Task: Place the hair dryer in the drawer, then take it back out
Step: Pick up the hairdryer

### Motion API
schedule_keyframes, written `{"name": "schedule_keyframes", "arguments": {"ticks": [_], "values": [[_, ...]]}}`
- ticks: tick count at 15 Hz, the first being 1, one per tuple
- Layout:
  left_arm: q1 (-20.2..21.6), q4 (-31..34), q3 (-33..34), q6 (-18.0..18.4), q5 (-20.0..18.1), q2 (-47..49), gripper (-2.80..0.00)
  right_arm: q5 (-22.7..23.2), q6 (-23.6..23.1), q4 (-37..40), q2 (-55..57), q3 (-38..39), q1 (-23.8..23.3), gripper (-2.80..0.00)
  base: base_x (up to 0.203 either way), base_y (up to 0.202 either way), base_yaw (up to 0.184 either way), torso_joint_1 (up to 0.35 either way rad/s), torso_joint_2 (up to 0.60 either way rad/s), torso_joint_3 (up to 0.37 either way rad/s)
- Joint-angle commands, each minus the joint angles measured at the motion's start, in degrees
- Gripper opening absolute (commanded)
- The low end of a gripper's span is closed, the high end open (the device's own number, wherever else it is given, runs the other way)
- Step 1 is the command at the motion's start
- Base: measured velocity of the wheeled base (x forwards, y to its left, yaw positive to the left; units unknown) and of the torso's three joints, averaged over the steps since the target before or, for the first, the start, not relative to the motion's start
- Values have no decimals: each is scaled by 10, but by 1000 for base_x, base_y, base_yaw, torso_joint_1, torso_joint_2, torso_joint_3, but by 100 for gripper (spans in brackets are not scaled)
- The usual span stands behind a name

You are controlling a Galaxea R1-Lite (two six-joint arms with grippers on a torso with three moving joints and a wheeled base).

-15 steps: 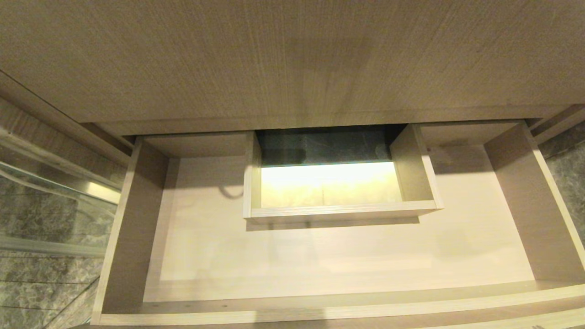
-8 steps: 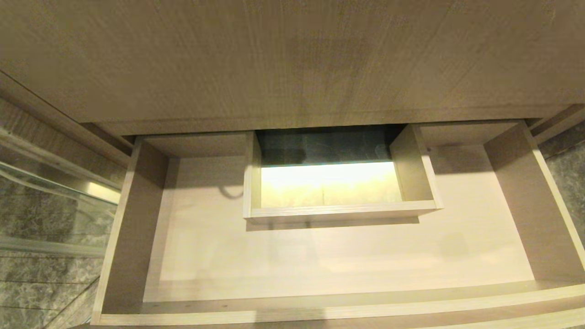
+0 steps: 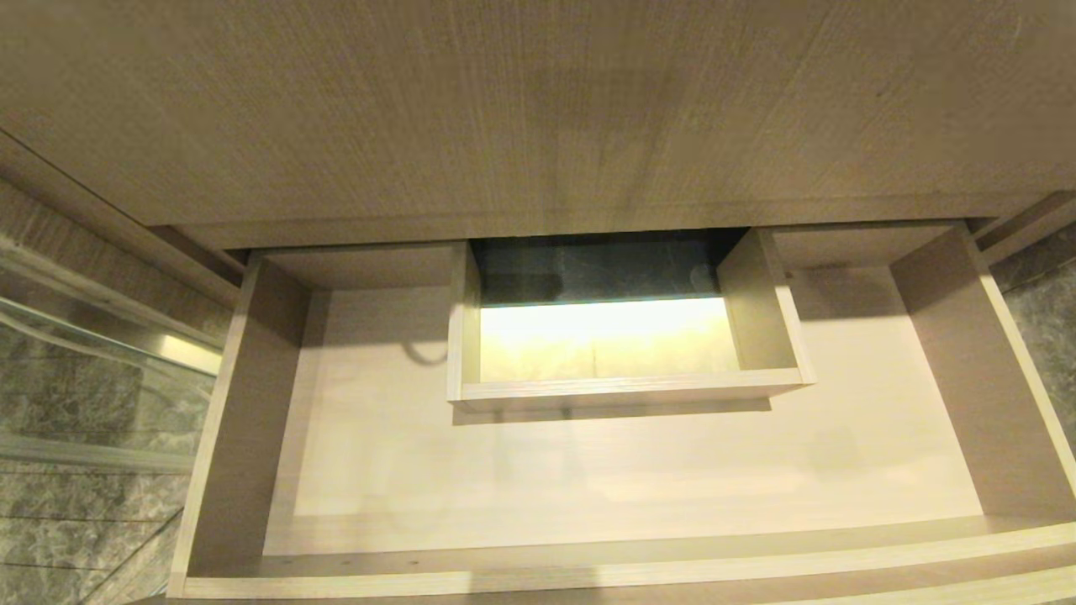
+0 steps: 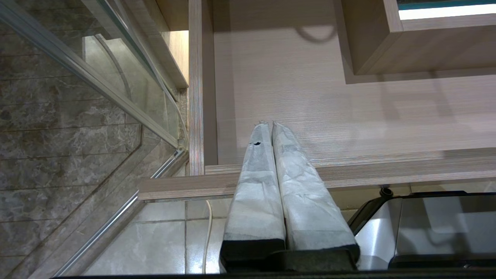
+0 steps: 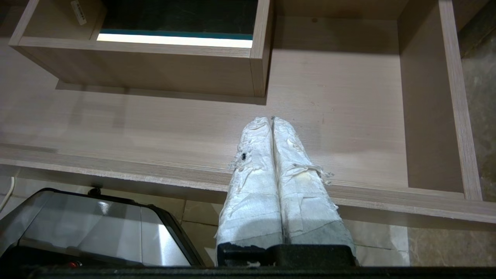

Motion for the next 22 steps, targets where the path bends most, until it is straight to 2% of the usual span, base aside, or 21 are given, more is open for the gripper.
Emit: {"name": "schedule_keyframes", "arguments": {"ticks": [1, 22], "values": [[0, 0, 1, 0, 0, 0, -280, 0, -1, -1, -21, 23, 0, -280, 0, 0, 0, 0, 0, 0], [0, 0, 0, 0, 0, 0, -280, 1, -3, 1, -21, 23, 0, -280, 0, 0, 0, 0, 0, 0]]}}
